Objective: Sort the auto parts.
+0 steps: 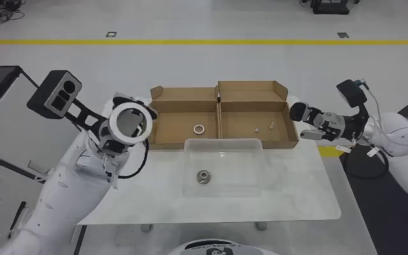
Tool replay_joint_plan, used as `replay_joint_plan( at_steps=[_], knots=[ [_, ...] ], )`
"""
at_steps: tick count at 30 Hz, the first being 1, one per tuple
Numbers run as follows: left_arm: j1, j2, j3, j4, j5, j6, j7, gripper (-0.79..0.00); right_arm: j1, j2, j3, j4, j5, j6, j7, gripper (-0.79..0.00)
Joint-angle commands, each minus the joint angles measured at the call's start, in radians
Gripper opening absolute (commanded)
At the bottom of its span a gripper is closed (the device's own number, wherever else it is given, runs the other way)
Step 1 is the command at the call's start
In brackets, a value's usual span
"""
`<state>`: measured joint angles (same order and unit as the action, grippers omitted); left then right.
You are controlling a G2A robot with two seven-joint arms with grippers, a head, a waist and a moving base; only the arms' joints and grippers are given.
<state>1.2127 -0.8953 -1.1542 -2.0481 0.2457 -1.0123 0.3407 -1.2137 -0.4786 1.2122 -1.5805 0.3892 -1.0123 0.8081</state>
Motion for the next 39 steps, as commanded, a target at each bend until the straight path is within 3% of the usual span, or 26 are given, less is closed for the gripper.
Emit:
replay_joint_plan(
  at_steps=[1,6,14,18,22,30,39],
  knots=[
    [0.008,0.003,0.001,0.004,0.058,0.0,0.069,-0.785,0.0,0.0,0.0,0.0,0.0,0.0,0.0,0.0],
    [0.015,0.025,0.026,0.027,0.221,0.0,0.184,-0.785,0.0,0.0,0.0,0.0,0.0,0.0,0.0,0.0],
    [-0.016,0.098,0.064,0.114,0.498,0.0,0.257,-0.785,0.0,0.0,0.0,0.0,0.0,0.0,0.0,0.0],
    [-0.033,0.13,0.091,0.123,0.537,0.0,0.318,-0.785,0.0,0.0,0.0,0.0,0.0,0.0,0.0,0.0],
    [-0.059,0.155,0.136,0.103,0.542,0.0,0.455,-0.785,0.0,0.0,0.0,0.0,0.0,0.0,0.0,0.0],
    [-0.11,0.16,0.16,-0.002,0.336,0.0,0.467,-0.785,0.0,0.0,0.0,0.0,0.0,0.0,0.0,0.0],
    [-0.117,0.159,0.162,0.03,0.374,0.0,0.467,-0.785,0.0,0.0,0.0,0.0,0.0,0.0,0.0,0.0]
  ],
)
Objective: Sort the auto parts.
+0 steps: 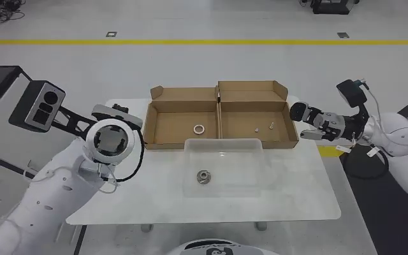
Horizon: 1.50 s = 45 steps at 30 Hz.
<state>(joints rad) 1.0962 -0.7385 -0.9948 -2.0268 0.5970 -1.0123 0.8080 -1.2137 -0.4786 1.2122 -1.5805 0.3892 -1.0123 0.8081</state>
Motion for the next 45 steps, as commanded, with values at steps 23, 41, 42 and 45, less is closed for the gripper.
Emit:
replay_joint_plan(
  at_steps=[23,41,42,45],
  knots=[
    [-0.002,0.054,0.018,0.086,-0.04,0.0,0.0,-0.785,0.0,0.0,0.0,0.0,0.0,0.0,0.0,0.0],
    [0.01,0.039,-0.002,0.046,-0.083,0.0,0.0,-0.785,0.0,0.0,0.0,0.0,0.0,0.0,0.0,0.0],
    [0.01,0.039,-0.002,0.046,-0.083,0.0,0.0,-0.785,0.0,0.0,0.0,0.0,0.0,0.0,0.0,0.0],
    [0.01,0.039,-0.002,0.046,-0.083,0.0,0.0,-0.785,0.0,0.0,0.0,0.0,0.0,0.0,0.0,0.0]
  ],
)
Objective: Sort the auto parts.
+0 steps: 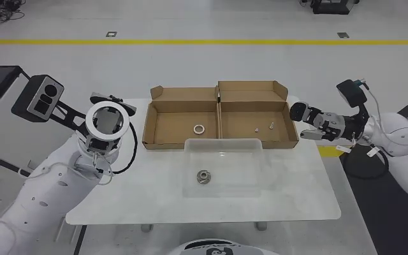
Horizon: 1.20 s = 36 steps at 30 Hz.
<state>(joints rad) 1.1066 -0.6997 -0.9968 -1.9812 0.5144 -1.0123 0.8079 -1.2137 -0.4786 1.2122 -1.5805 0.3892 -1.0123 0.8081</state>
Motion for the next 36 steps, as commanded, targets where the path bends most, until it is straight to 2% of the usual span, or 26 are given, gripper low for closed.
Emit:
replay_joint_plan(
  at_steps=[1,5,11,18,24,31,36],
  knots=[
    [0.0,0.0,0.0,0.0,0.0,0.0,0.0,-0.785,0.0,0.0,0.0,0.0,0.0,0.0,0.0,0.0],
    [0.004,-0.001,0.0,0.0,-0.001,0.016,-0.014,-0.785,0.0,0.0,0.0,0.0,0.0,0.0,0.0,0.0],
    [-0.012,-0.015,0.01,0.001,-0.041,0.105,-0.217,-0.785,0.0,0.0,0.0,0.0,0.0,0.0,0.0,0.0],
    [-0.071,-0.043,0.061,0.05,-0.11,0.139,-0.42,-0.785,0.0,0.0,0.0,0.0,0.0,0.0,0.0,0.0],
    [-0.174,-0.083,0.111,0.129,-0.139,0.195,-0.541,-0.785,0.0,0.0,0.0,0.0,0.0,0.0,0.0,0.0],
    [-0.334,-0.139,0.195,0.3,-0.097,0.218,-0.742,-0.785,0.0,0.0,0.0,0.0,0.0,0.0,0.0,0.0],
    [-0.408,-0.172,0.255,0.408,-0.034,0.209,-0.888,-0.785,0.0,0.0,0.0,0.0,0.0,0.0,0.0,0.0]
  ],
)
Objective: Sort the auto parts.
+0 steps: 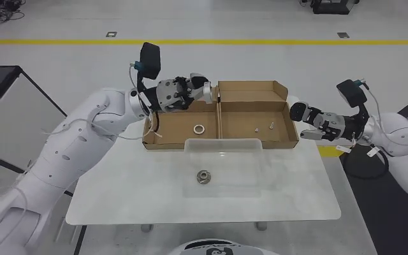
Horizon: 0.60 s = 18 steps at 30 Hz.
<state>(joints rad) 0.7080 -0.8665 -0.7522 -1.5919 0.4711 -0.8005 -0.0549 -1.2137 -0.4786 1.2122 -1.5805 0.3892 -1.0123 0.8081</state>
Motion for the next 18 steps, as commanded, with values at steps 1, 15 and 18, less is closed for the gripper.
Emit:
replay_joint_plan(
  at_steps=[1,15,18],
  knots=[
    [-0.016,-0.011,0.024,0.036,0.013,-0.006,-0.05,-0.785,0.0,0.0,0.0,0.0,0.0,0.0,0.0,0.0],
    [-0.171,-0.113,0.163,0.276,0.113,-0.037,-0.261,-0.785,0.0,0.0,0.0,0.0,0.0,0.0,0.0,0.0],
    [-0.217,-0.147,0.2,0.353,0.145,-0.052,-0.28,-0.785,0.0,0.0,0.0,0.0,0.0,0.0,0.0,0.0]
  ],
)
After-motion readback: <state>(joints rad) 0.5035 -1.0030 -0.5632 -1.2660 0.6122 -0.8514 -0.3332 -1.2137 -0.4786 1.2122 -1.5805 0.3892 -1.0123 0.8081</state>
